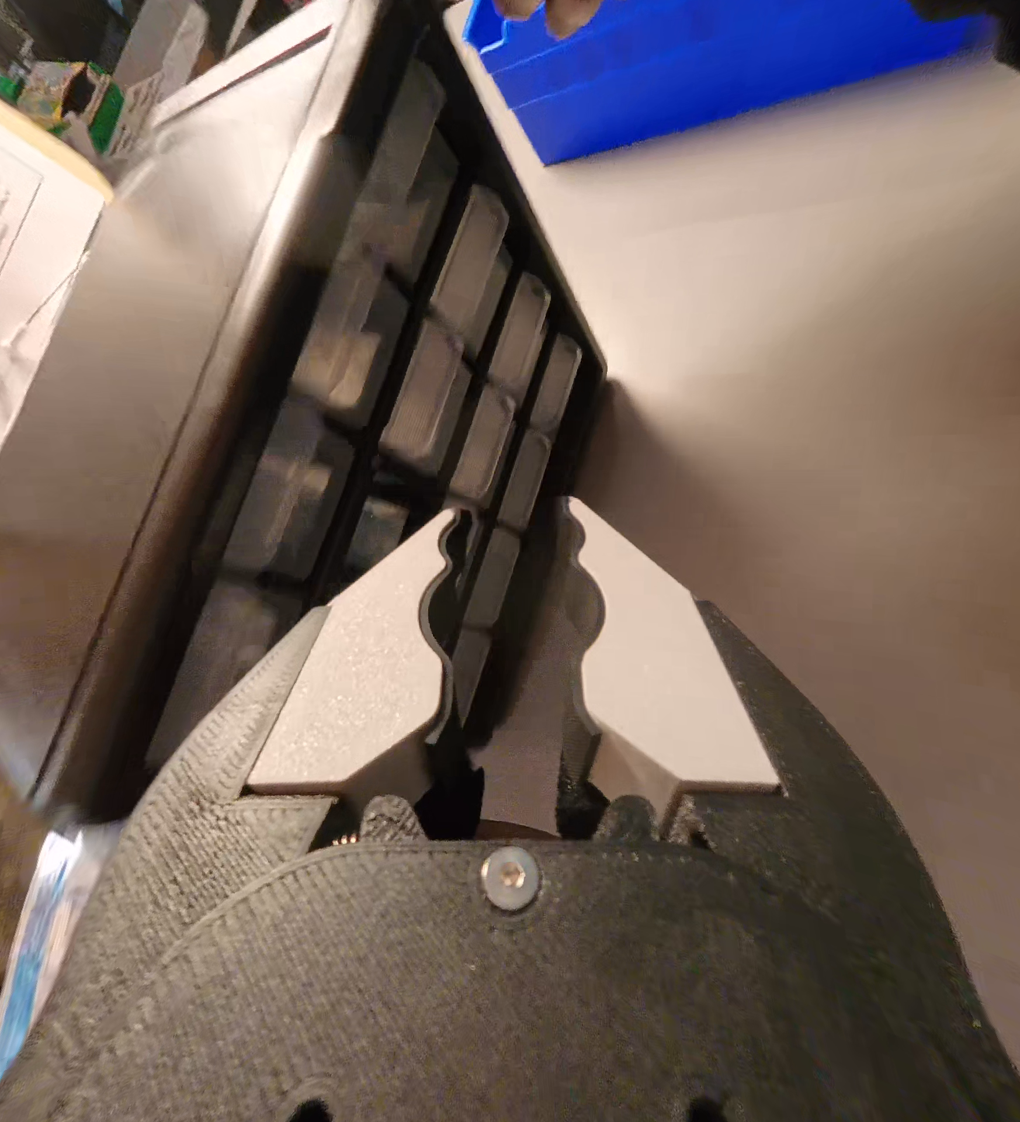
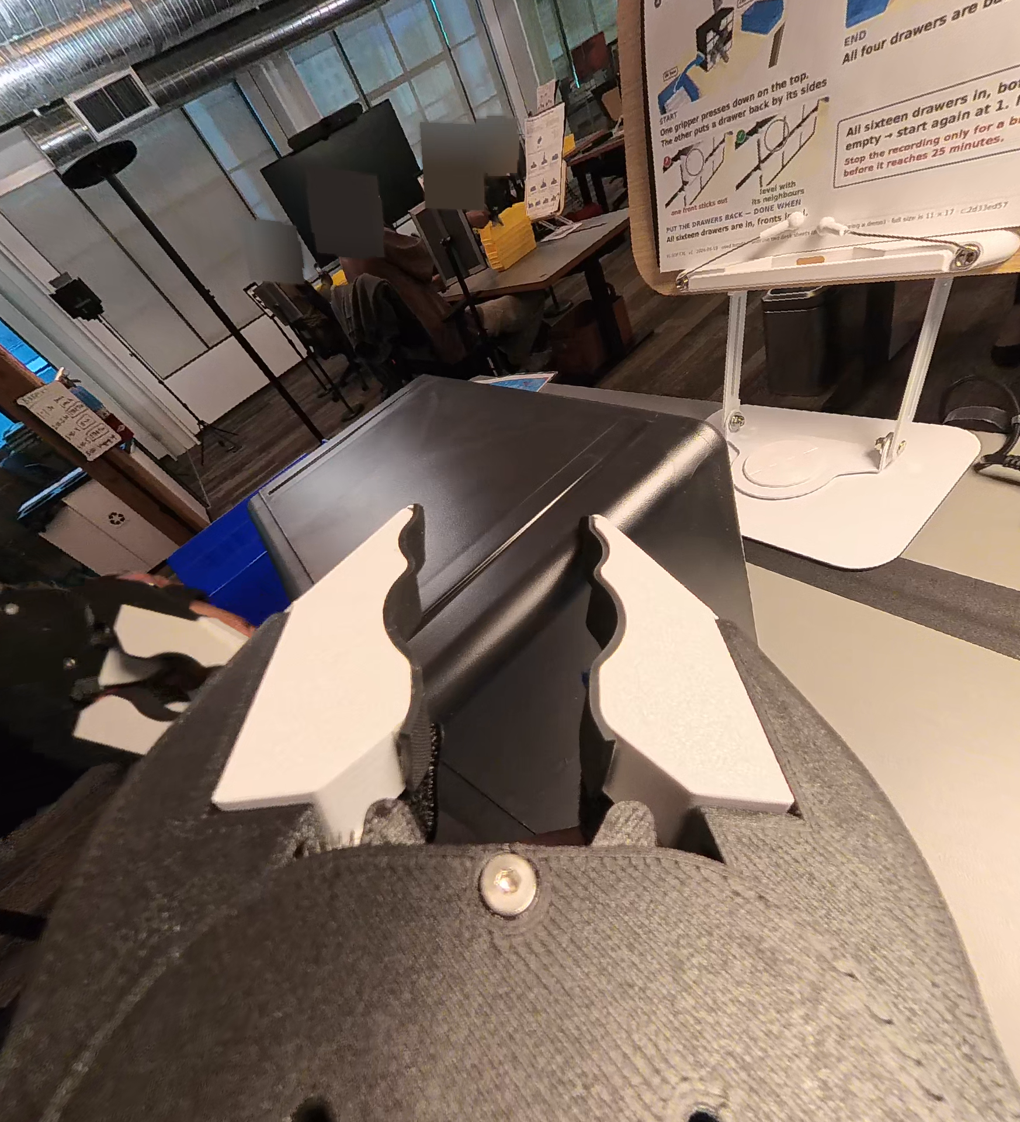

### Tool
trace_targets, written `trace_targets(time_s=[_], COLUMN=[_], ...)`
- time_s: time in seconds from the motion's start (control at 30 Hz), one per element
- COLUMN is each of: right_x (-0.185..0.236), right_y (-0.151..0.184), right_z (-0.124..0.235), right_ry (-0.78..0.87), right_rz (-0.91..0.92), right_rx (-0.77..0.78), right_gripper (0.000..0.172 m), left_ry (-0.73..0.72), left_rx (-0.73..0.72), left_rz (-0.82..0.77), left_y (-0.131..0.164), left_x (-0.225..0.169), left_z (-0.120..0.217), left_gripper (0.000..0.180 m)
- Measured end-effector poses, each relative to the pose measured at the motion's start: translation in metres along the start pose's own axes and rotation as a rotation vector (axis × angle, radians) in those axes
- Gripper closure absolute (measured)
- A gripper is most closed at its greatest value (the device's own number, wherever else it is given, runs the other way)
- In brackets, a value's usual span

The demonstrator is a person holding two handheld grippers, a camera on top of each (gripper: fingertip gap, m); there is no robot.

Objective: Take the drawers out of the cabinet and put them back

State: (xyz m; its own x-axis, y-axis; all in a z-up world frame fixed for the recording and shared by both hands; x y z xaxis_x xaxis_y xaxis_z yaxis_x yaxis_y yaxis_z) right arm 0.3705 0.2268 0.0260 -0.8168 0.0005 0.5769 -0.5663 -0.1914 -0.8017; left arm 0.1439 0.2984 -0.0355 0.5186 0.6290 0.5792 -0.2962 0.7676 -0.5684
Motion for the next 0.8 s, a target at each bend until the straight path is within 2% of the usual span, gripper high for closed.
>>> trace_targets(time_s=[0.1, 0.2, 0.3, 0.4, 0.5, 0.57, 0.63, 0.8], right_x=[0.000, 0.000, -0.002, -0.003, -0.002, -0.003, -0.003, -0.003], right_y=[0.000, 0.000, 0.000, 0.000, 0.000, 0.000, 0.000, 0.000], right_z=[0.000, 0.000, 0.001, 0.000, 0.001, 0.001, 0.001, 0.001], right_ry=[-0.001, 0.001, 0.006, 0.011, 0.014, 0.015, 0.015, 0.014], right_rz=[-0.001, 0.002, 0.003, 0.004, 0.007, 0.007, 0.008, 0.012], right_rx=[-0.001, 0.000, 0.000, 0.000, -0.001, -0.001, -0.001, 0.001], right_gripper=[0.117, 0.117, 0.117, 0.117, 0.117, 0.117, 0.117, 0.117], left_ry=[-0.035, -0.079, -0.082, -0.014, 0.079, 0.100, 0.098, 0.077], left_rx=[0.061, 0.185, 0.399, 0.614, 0.764, 0.814, 0.825, 0.865], left_rz=[0.033, 0.049, 0.050, 0.111, 0.150, 0.178, 0.216, 0.261], left_y=[0.028, 0.068, 0.132, 0.209, 0.279, 0.313, 0.337, 0.375], left_x=[0.015, 0.039, 0.059, 0.062, 0.047, 0.040, 0.036, 0.033], left_z=[0.047, 0.102, 0.152, 0.183, 0.191, 0.187, 0.179, 0.159], left_gripper=[0.147, 0.142, 0.138, 0.131, 0.128, 0.126, 0.126, 0.132])
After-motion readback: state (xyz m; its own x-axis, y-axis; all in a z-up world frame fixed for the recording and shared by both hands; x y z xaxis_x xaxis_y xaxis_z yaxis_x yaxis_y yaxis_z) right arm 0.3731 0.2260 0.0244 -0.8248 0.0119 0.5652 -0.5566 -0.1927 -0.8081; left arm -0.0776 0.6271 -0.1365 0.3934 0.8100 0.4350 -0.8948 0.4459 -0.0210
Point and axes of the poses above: each gripper's, where its closed fingertips meet, z back along the fingers, y out of its underside, x = y × z across the jaws, the point moved 6 cm from there along z, back along the fingers, and after that the axes turned 11 degrees about -z, right-handed, at the moved point
